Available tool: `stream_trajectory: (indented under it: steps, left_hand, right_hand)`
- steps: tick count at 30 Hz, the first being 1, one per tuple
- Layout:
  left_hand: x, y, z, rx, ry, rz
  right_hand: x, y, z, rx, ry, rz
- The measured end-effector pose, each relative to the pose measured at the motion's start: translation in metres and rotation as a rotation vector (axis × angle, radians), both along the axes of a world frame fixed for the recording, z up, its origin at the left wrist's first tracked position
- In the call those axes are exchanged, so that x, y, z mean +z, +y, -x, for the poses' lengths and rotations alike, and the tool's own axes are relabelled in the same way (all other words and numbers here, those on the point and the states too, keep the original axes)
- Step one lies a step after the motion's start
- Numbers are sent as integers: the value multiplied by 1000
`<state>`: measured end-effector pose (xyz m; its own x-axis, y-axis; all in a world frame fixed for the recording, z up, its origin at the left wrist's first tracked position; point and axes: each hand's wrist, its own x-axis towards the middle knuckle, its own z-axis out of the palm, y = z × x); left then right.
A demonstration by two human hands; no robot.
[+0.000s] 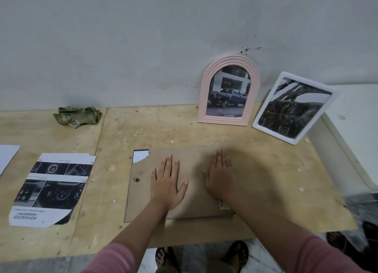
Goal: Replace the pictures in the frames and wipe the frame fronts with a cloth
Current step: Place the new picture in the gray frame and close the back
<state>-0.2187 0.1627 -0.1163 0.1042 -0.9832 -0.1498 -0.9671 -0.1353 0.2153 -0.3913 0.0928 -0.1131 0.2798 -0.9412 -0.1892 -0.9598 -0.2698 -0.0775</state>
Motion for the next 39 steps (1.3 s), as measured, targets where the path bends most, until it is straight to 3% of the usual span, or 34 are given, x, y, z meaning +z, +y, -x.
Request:
stream_trajectory:
  steps: [5,16,26,34,39]
  left_hand:
    - [4,-4,-2,10,-12,7]
    - [7,-25,-12,-88,-37,40]
    - [0,-26,-12,-87,-15,68]
    - [6,-23,-23,-123,27,38]
    - [7,4,-51,43,-13,40]
  right_hand:
    - [3,-5,-4,-1,67,-49]
    - [5,-14,-12,190,8,23]
    - [4,-15,-26,197,132,-16]
    - [8,-20,-30,409,-47,-61]
    - [16,-14,-61,487,-75,-70]
